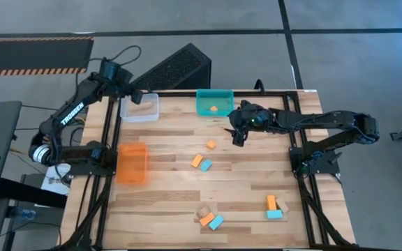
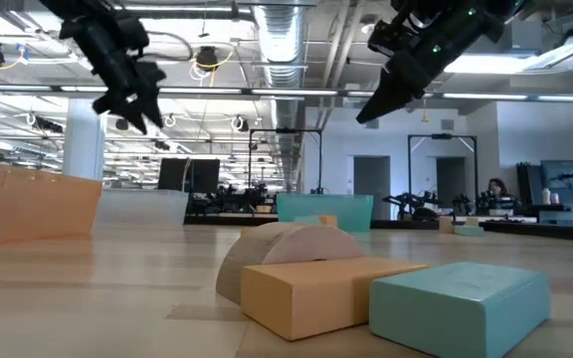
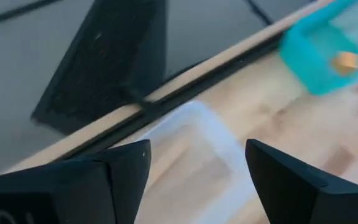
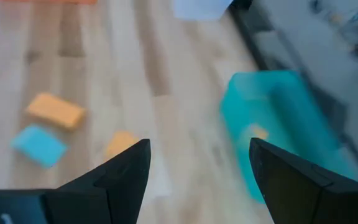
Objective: Sort & place blocks by color
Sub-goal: Put the blue block into the orange bin, then put the yellow block into the green bin
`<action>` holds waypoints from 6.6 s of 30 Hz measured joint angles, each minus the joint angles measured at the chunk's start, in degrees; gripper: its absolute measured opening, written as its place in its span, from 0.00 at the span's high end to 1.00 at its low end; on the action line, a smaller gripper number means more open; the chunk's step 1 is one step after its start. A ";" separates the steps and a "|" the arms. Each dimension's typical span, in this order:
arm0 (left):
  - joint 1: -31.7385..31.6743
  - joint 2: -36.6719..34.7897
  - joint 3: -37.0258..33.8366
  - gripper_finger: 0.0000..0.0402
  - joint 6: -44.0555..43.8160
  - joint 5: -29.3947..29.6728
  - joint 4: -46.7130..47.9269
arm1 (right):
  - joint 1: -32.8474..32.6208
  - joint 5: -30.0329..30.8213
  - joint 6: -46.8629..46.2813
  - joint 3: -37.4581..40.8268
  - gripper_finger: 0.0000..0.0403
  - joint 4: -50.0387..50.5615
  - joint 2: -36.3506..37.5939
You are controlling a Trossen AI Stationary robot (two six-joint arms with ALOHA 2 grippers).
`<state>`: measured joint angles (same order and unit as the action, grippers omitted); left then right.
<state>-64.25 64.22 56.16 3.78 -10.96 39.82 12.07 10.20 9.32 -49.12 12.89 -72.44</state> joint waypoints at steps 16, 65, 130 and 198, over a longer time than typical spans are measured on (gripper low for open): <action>49.48 -5.31 -9.49 0.46 -5.06 -1.82 -18.31 | -14.73 -5.47 -15.54 0.00 0.26 10.57 -0.02; 71.42 44.82 6.75 0.48 -42.42 31.41 -36.47 | -25.47 0.20 -17.86 1.79 0.26 13.82 0.00; 68.90 -3.22 -7.52 0.74 -62.42 17.55 34.26 | -24.74 0.19 -13.77 1.80 0.26 10.72 0.04; 60.14 16.74 -17.18 0.38 0.96 -1.78 -65.25 | -50.46 -17.95 -115.15 -0.20 0.26 39.71 -6.42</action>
<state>-4.11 80.96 38.98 4.74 -12.74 -25.44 -38.39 -7.75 -105.83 -49.32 52.60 -78.87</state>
